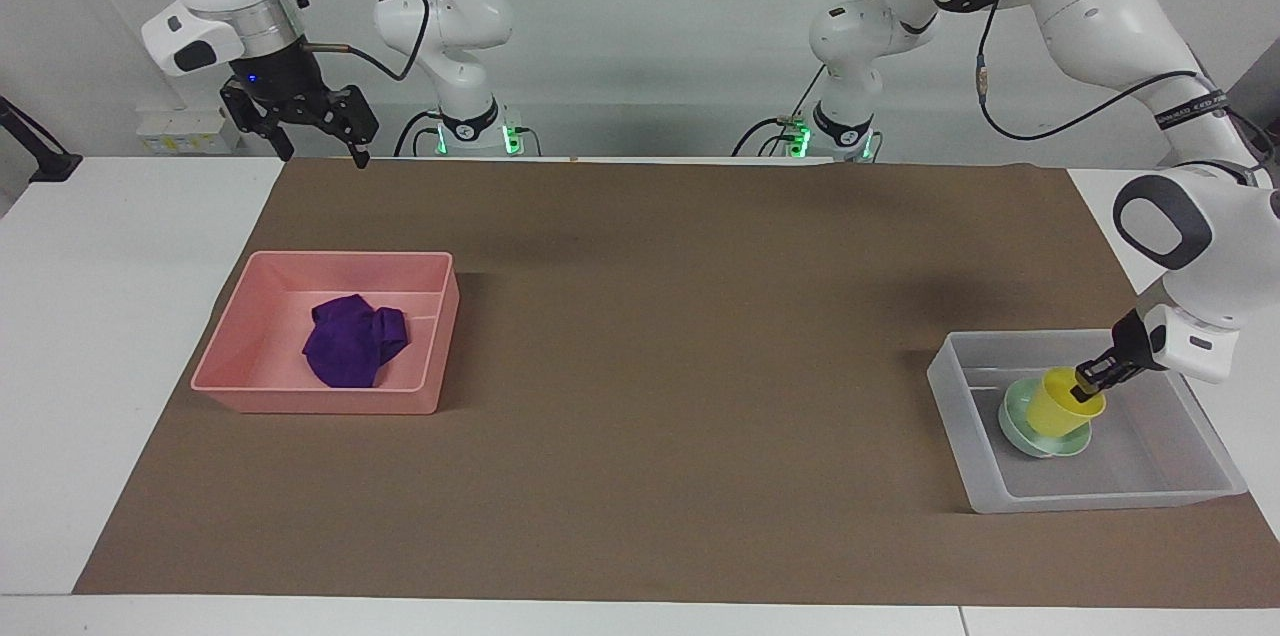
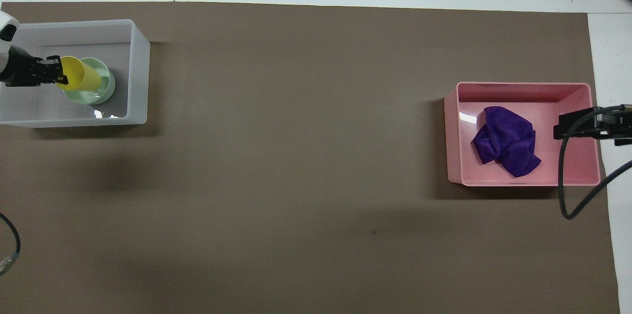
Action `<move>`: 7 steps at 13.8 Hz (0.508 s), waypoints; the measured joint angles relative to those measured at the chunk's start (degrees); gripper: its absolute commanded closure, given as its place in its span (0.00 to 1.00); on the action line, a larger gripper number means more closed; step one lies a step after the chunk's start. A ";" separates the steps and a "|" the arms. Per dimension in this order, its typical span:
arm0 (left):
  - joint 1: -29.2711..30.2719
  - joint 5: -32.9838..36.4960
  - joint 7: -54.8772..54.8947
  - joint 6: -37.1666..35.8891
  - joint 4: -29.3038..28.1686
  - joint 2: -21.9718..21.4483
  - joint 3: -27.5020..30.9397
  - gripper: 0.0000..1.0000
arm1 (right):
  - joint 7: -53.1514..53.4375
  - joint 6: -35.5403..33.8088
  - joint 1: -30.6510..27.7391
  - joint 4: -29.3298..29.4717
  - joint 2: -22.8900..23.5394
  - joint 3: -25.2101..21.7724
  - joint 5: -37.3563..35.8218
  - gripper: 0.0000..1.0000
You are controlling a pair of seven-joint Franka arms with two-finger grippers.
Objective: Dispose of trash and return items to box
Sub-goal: 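Carry the yellow cup into the clear box and set it in the bowl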
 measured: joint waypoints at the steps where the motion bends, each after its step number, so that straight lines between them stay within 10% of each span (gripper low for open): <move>1: -0.03 0.00 0.29 0.18 0.00 0.32 -0.03 0.00 | 0.00 0.00 0.00 -0.02 0.00 0.00 0.00 0.00; 7: -0.01 0.00 1.15 0.69 1.72 0.17 0.15 0.00 | 0.00 0.00 0.00 -0.10 0.00 0.00 0.00 0.00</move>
